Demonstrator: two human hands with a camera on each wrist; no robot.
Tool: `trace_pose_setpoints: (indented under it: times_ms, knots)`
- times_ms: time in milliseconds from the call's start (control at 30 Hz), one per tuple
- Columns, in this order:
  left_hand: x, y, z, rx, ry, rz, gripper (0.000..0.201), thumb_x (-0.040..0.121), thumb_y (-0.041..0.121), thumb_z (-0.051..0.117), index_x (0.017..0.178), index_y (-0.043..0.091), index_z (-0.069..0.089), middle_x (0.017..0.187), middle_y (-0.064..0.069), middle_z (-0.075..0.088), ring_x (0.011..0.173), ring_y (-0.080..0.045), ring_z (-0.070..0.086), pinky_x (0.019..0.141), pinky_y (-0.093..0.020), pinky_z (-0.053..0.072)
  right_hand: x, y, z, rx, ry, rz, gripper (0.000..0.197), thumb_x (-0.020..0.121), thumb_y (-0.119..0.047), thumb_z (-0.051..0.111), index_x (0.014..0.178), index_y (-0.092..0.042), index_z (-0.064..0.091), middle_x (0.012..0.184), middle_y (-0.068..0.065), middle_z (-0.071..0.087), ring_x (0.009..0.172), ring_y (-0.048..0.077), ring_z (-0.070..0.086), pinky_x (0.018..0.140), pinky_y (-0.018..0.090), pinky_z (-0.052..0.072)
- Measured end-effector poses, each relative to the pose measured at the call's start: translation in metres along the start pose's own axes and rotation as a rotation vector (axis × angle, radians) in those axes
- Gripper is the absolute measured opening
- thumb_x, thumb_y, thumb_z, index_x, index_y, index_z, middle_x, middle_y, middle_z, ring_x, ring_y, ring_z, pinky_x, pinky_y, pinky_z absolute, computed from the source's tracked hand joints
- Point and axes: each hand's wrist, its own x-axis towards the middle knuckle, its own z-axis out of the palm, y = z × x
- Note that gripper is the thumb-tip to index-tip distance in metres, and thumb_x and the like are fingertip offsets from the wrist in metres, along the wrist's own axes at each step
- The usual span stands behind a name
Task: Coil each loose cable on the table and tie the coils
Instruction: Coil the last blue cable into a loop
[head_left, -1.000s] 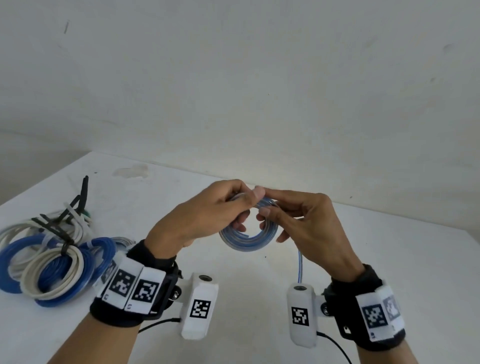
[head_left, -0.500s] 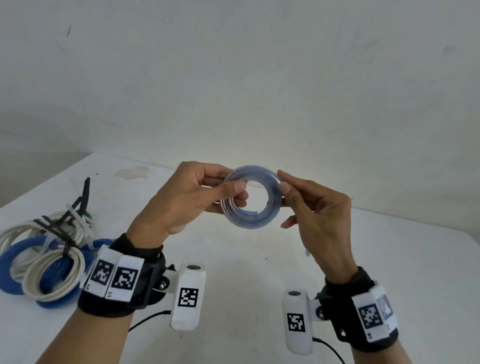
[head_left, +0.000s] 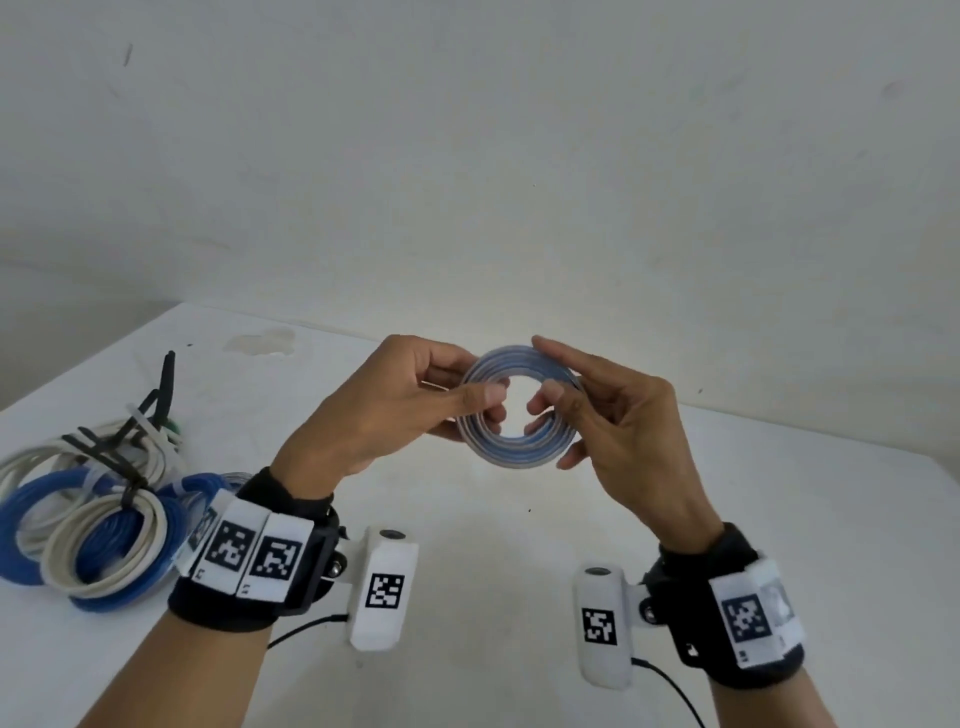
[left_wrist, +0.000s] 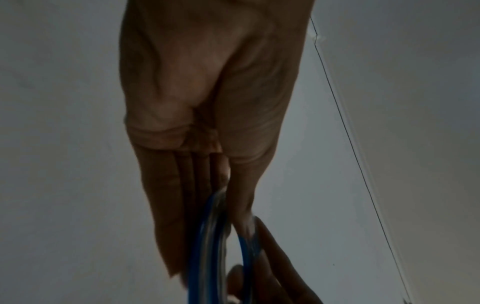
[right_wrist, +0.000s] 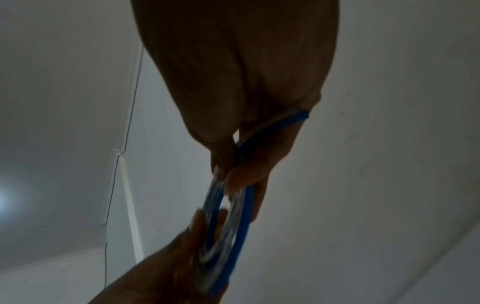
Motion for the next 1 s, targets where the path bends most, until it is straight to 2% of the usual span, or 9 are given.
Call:
trace_pose_setpoints:
  times_ms: [100, 267, 400, 533, 667, 733, 833, 900, 1000]
  knots:
    - [0.000, -0.001, -0.002, 0.005, 0.007, -0.037, 0.026, 0.080, 0.021, 0.076, 0.100, 0.005, 0.077, 0.087, -0.014, 0.078, 0.080, -0.021, 0.075, 0.072, -0.029, 0.061, -0.001, -0.002, 0.002, -0.012, -0.004, -0.012, 0.032, 0.099, -0.011, 0.062, 0.124, -0.030, 0.070, 0.090, 0.005, 0.076, 0.075, 0.022, 0.075, 0.051, 0.028, 0.056]
    - [0.003, 0.001, 0.007, -0.130, 0.147, 0.035, 0.014, 0.086, 0.011, 0.074, 0.099, 0.004, 0.076, 0.085, -0.015, 0.077, 0.076, -0.019, 0.075, 0.067, -0.025, 0.059, -0.004, -0.002, 0.026, 0.128, 0.433, -0.132, 0.017, 0.098, -0.013, 0.065, 0.111, -0.015, 0.074, 0.094, 0.005, 0.078, 0.078, 0.020, 0.078, 0.046, 0.028, 0.055]
    - [0.004, 0.002, 0.009, -0.231, 0.209, 0.073, 0.016, 0.087, 0.014, 0.072, 0.099, 0.004, 0.076, 0.085, -0.014, 0.077, 0.076, -0.019, 0.074, 0.071, -0.029, 0.062, -0.008, -0.003, 0.042, 0.183, 0.598, -0.178, 0.007, 0.098, -0.014, 0.064, 0.105, -0.016, 0.066, 0.093, 0.009, 0.077, 0.085, 0.026, 0.077, 0.048, 0.033, 0.059]
    - [0.005, 0.001, 0.013, -0.318, 0.273, 0.088, 0.016, 0.089, 0.013, 0.072, 0.101, 0.002, 0.075, 0.086, -0.013, 0.077, 0.078, -0.021, 0.076, 0.069, -0.028, 0.061, -0.010, -0.003, 0.050, 0.260, 0.616, -0.137, 0.004, 0.096, -0.019, 0.063, 0.101, -0.020, 0.064, 0.098, 0.008, 0.076, 0.087, 0.028, 0.075, 0.049, 0.035, 0.060]
    - [0.007, -0.002, 0.027, -0.386, 0.339, 0.113, 0.015, 0.090, 0.013, 0.072, 0.099, 0.002, 0.075, 0.088, -0.013, 0.078, 0.080, -0.021, 0.076, 0.071, -0.029, 0.060, -0.012, 0.001, 0.059, 0.316, 0.581, -0.071, 0.028, 0.101, -0.015, 0.058, 0.127, -0.026, 0.062, 0.112, 0.009, 0.075, 0.093, 0.023, 0.074, 0.054, 0.032, 0.060]
    - [0.008, -0.005, 0.038, -0.417, 0.361, 0.124, 0.015, 0.090, 0.012, 0.072, 0.100, 0.001, 0.075, 0.088, -0.014, 0.078, 0.080, -0.022, 0.076, 0.071, -0.029, 0.060, -0.011, 0.003, 0.061, 0.319, 0.617, -0.067, 0.031, 0.104, -0.016, 0.054, 0.131, -0.029, 0.061, 0.113, 0.008, 0.075, 0.095, 0.024, 0.073, 0.056, 0.031, 0.061]
    - [0.007, -0.007, 0.048, -0.433, 0.370, 0.136, 0.014, 0.089, 0.012, 0.073, 0.100, 0.003, 0.076, 0.089, -0.015, 0.078, 0.081, -0.024, 0.077, 0.072, -0.031, 0.061, -0.010, 0.005, 0.058, 0.301, 0.658, -0.086, 0.026, 0.104, -0.018, 0.052, 0.129, -0.026, 0.059, 0.111, 0.005, 0.076, 0.097, 0.025, 0.075, 0.057, 0.031, 0.061]
    - [0.007, -0.007, 0.049, -0.433, 0.363, 0.136, 0.016, 0.089, 0.013, 0.074, 0.101, 0.003, 0.076, 0.090, -0.015, 0.078, 0.084, -0.027, 0.077, 0.073, -0.031, 0.061, -0.011, 0.006, 0.057, 0.294, 0.673, -0.092, 0.017, 0.105, -0.017, 0.052, 0.121, -0.020, 0.054, 0.110, 0.005, 0.077, 0.096, 0.026, 0.075, 0.056, 0.032, 0.061]
    - [0.008, -0.008, 0.047, -0.433, 0.371, 0.125, 0.016, 0.090, 0.012, 0.073, 0.101, 0.001, 0.075, 0.089, -0.015, 0.078, 0.083, -0.026, 0.077, 0.072, -0.030, 0.060, -0.011, 0.007, 0.059, 0.308, 0.669, -0.080, 0.005, 0.103, -0.018, 0.054, 0.107, -0.018, 0.051, 0.102, 0.010, 0.077, 0.091, 0.026, 0.076, 0.053, 0.034, 0.060]
